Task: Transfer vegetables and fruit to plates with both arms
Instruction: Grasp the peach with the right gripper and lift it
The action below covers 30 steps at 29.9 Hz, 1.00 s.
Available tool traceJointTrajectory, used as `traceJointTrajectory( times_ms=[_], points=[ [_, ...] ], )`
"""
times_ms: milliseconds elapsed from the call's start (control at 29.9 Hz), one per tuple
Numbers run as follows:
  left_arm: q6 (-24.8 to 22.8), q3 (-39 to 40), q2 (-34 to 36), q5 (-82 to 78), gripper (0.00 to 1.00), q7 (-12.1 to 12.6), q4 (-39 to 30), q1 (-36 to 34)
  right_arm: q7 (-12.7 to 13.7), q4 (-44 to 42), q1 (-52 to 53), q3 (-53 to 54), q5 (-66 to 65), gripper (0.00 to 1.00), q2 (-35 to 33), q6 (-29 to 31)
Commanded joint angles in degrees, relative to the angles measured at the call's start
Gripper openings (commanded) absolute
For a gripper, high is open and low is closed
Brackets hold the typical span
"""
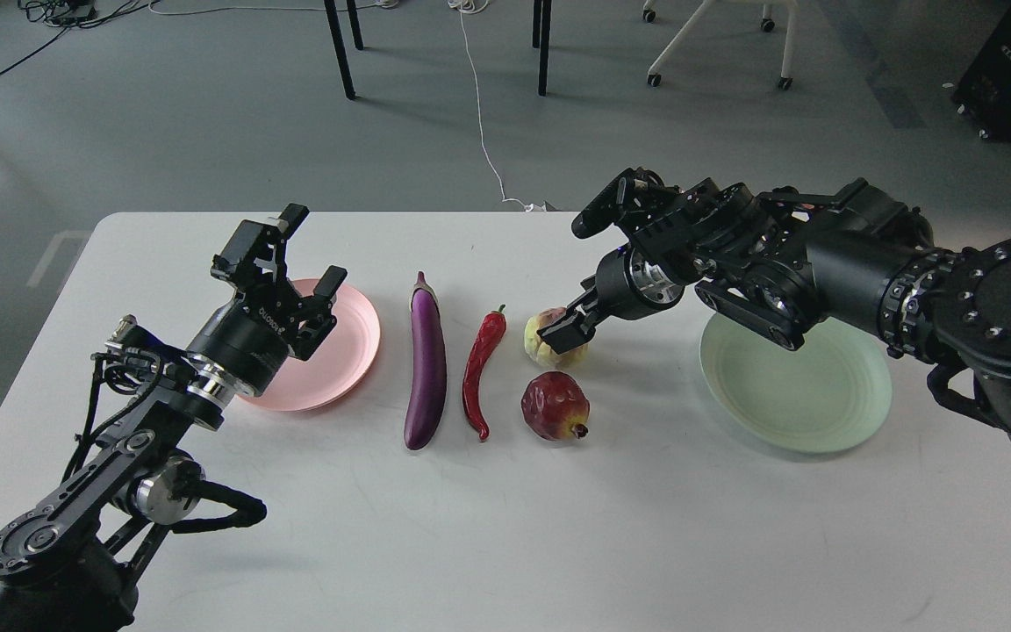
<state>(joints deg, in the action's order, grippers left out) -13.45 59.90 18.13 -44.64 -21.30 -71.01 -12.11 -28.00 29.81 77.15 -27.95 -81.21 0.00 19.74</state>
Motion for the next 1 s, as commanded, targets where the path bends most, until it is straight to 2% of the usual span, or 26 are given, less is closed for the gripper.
traceJointTrajectory(
  times_ms=[0,401,468,501,568,701,835,969],
  points=[
    [0.01,0.13,0.15,-0.01,1.0,-0.06,-0.01,0.07,0.0,-0.28,-0.95,0.0,0.09,0.98,0.0,-1.71],
    [-0.43,0.13,0.5,0.08,1.0,-0.06,-0.01,0.15,0.0,-0.19,-2.44,0.35,0.62,0.94,0.0,-2.77],
    [-0.43,0.3,0.5,0.08,1.0,-0.06,-0.01,0.42,0.0,-0.19,-2.62,0.35,0.62,0.9,0.0,-2.69],
    [-0.43,0.31,0.5,0.08,0.99,-0.06,-0.09,0.68,0.0,-0.19,-2.62,0.26,0.62,0.84,0.0,-2.6],
    [-0.43,0.39,0.77,0.08,1.0,-0.06,-0.53,0.94,0.0,-0.19,-2.62,0.09,0.7,0.63,0.0,-2.51],
    [-0.43,0.48,0.94,-0.01,0.99,-0.06,-1.15,1.56,0.0,-0.11,-2.53,0.0,0.62,0.44,0.0,-2.25],
    [-0.35,0.48,1.21,0.08,1.0,-0.06,-1.32,1.74,0.0,0.42,-1.65,-0.09,0.62,0.34,0.0,-2.25],
    [-0.43,0.48,1.29,0.08,0.99,-0.06,-1.68,1.82,0.0,2.34,2.73,0.0,0.62,0.34,0.0,-2.25]
  ],
)
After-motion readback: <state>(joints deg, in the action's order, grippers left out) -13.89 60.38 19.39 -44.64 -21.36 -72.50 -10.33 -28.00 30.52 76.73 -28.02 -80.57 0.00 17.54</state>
